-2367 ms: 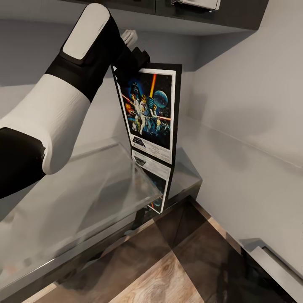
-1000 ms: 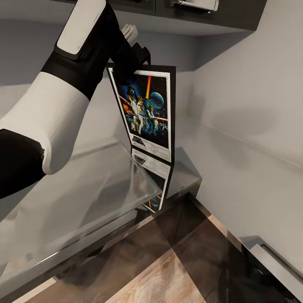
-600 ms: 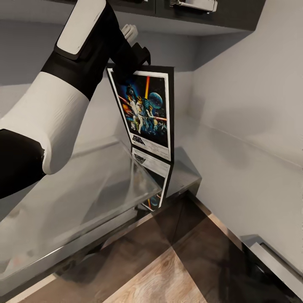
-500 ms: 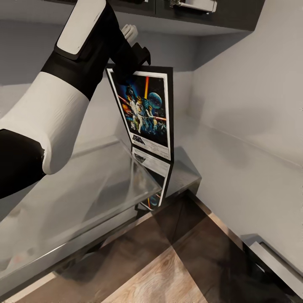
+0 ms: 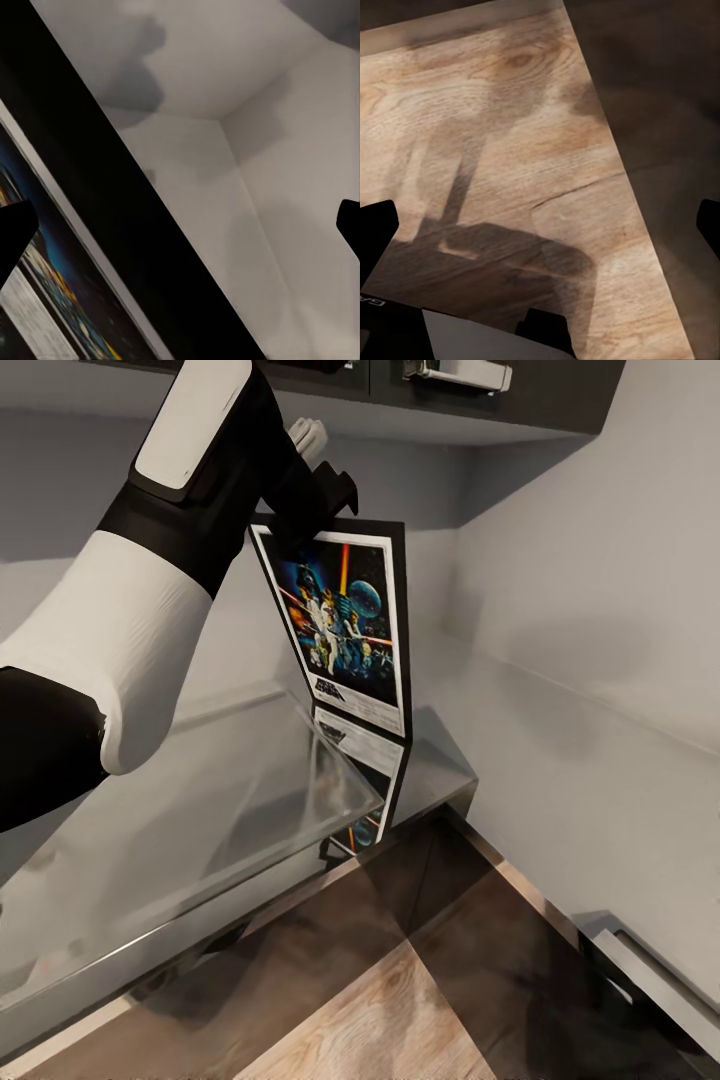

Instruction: Pick up the poster from the kitchen countertop and hang it on one of the wall nails in the kitchen.

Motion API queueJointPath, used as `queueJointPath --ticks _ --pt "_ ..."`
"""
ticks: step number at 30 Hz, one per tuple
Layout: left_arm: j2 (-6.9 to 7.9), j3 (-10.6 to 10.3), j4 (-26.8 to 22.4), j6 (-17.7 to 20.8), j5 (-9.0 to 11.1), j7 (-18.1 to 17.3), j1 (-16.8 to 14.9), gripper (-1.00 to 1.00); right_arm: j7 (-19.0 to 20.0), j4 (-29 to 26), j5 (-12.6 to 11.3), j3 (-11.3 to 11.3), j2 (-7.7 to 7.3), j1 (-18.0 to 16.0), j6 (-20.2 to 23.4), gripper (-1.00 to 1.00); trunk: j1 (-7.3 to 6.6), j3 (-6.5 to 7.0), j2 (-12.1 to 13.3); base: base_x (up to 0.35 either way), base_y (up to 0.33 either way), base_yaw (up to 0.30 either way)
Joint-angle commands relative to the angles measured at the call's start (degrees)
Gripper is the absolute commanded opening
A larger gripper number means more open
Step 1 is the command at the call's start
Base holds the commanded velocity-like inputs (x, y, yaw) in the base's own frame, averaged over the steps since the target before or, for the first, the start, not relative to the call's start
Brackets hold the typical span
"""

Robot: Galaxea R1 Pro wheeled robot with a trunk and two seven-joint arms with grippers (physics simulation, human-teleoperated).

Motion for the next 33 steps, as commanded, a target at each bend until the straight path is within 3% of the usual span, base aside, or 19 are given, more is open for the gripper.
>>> queueJointPath --ticks 1,29,33 --pt "0.00 -0.03 -0.01 0.31 0.15 0.30 -0.04 1.00 -0.51 0.01 0.05 0.44 -0.04 -0.03 -0.06 1.00 -0.01 -0.05 -0.02 -0.021 0.000 0.000" --pt "0.00 -0.03 0.00 0.26 0.23 0.39 -0.01 1.00 -0.51 0.01 0.05 0.44 -0.04 -0.04 -0.06 1.00 -0.01 -0.05 -0.02 -0.019 0.000 0.000" --pt "0.00 -0.03 0.00 0.24 0.23 2.95 -0.04 1.00 -0.51 0.01 0.05 0.44 -0.04 -0.02 -0.06 1.00 -0.01 -0.05 -0.02 -0.084 0.000 0.000"
